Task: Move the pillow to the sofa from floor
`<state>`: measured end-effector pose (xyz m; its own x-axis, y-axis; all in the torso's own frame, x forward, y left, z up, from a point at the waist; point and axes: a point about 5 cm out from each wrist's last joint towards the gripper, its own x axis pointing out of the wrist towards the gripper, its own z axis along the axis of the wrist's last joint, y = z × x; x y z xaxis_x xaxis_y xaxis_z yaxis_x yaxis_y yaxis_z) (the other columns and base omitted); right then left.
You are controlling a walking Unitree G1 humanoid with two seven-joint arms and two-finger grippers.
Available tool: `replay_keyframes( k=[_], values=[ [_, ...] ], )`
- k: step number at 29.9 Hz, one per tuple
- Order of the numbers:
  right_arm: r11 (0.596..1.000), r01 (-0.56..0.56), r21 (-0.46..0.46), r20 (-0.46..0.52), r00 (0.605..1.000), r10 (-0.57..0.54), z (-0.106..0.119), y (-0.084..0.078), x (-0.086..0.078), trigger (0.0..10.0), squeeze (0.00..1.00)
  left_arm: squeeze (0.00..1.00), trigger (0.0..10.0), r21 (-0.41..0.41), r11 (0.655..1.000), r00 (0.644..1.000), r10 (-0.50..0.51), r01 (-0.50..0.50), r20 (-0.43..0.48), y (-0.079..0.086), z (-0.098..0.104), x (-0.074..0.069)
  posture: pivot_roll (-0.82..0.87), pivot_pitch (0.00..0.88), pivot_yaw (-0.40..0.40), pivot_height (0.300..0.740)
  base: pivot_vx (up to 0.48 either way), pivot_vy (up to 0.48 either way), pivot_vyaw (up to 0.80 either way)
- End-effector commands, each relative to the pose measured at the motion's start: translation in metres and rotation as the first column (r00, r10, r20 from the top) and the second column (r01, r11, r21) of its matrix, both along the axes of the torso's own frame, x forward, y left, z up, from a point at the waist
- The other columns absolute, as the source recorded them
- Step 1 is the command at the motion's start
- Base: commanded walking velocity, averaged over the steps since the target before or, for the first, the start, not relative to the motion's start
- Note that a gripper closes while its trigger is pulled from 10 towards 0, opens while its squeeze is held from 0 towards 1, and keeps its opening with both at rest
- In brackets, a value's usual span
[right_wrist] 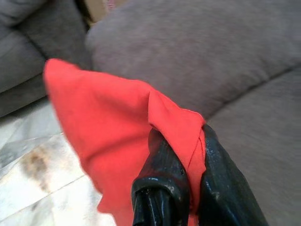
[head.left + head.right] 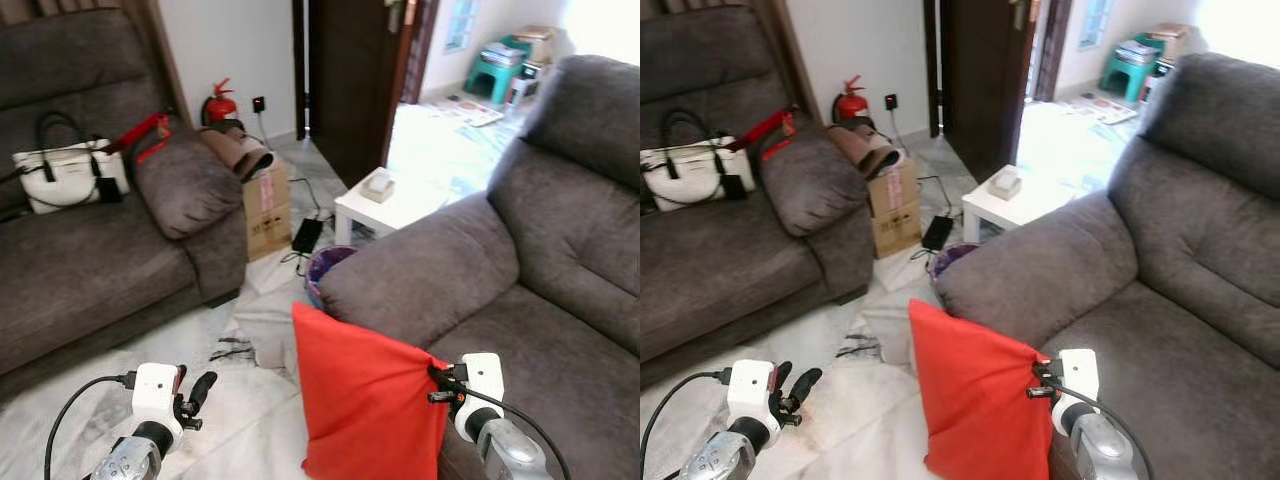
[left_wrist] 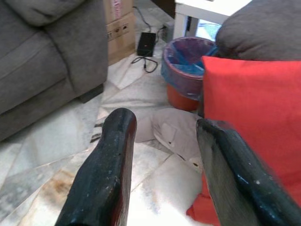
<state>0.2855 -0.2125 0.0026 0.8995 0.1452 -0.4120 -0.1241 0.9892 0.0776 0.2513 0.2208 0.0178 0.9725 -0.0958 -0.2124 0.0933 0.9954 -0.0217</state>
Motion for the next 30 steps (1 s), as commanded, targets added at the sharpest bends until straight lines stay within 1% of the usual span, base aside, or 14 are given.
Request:
replay_keyframes(
  k=[1, 5, 8, 10, 12, 15, 22, 30],
  values=[
    [0.998, 0.056, 0.000, 0.085, 0.995, -0.056, 0.0147, -0.0091, 0.0097, 10.0, 0.00, 0.00, 10.0, 0.011, 1.000, 1.000, -0.003, 0.003, 0.016, 0.0018, 0.0035, 0.0010, 0.16, 0.009, 0.020, 0.740, 0.000, 0.000, -0.80],
    [0.994, 0.105, -0.014, 0.087, 0.991, -0.104, 0.0143, -0.0145, 0.0083, 10.0, 0.00, 0.00, 10.0, 0.018, 1.000, 1.000, 0.002, -0.003, 0.030, 0.0021, 0.0052, 0.0020, 0.16, 0.010, 0.020, 0.740, 0.000, 0.000, -0.80],
    [0.991, 0.135, -0.008, 0.091, 0.987, -0.134, 0.0150, -0.0170, 0.0086, 10.0, 0.00, 0.00, 10.0, 0.032, 0.999, 0.999, -0.008, 0.007, 0.036, 0.0009, 0.0065, 0.0034, 0.16, 0.010, 0.021, 0.740, 0.000, 0.000, -0.80],
    [0.989, 0.148, -0.006, 0.094, 0.985, -0.147, 0.0157, -0.0180, 0.0091, 10.0, 0.00, 0.00, 10.0, 0.044, 0.999, 0.999, -0.012, 0.010, 0.040, 0.0000, 0.0068, 0.0039, 0.16, 0.011, 0.020, 0.740, 0.000, -0.433, -0.80],
    [0.989, 0.151, -0.002, 0.094, 0.984, -0.150, 0.0159, -0.0180, 0.0093, 10.0, 0.00, 0.00, 10.0, 0.042, 0.999, 0.999, -0.008, 0.007, 0.039, -0.0006, 0.0066, 0.0039, 0.16, 0.011, 0.019, 0.740, 0.000, -0.480, -0.80],
    [0.990, 0.144, 0.005, 0.096, 0.985, -0.144, 0.0158, -0.0161, 0.0096, 10.0, 0.00, 0.00, 10.0, 0.023, 1.000, 0.999, 0.019, -0.020, 0.043, -0.0004, 0.0066, 0.0040, 0.16, 0.012, 0.016, 0.740, 0.000, 0.000, -0.80],
    [0.990, 0.138, 0.005, 0.086, 0.987, -0.138, 0.0140, -0.0134, 0.0090, 10.0, 0.00, 0.00, 10.0, 0.004, 1.000, 0.998, 0.030, -0.030, 0.050, -0.0008, 0.0058, 0.0026, 0.16, 0.012, 0.014, 0.740, 0.000, 0.000, -0.80],
    [0.989, 0.148, -0.001, 0.082, 0.986, -0.147, 0.0131, -0.0161, 0.0075, 10.0, 0.00, 0.00, 10.0, 0.003, 1.000, 0.998, 0.029, -0.029, 0.056, -0.0027, 0.0064, 0.0028, 0.16, 0.016, 0.011, 0.740, 0.000, 0.000, -0.80]
  ],
)
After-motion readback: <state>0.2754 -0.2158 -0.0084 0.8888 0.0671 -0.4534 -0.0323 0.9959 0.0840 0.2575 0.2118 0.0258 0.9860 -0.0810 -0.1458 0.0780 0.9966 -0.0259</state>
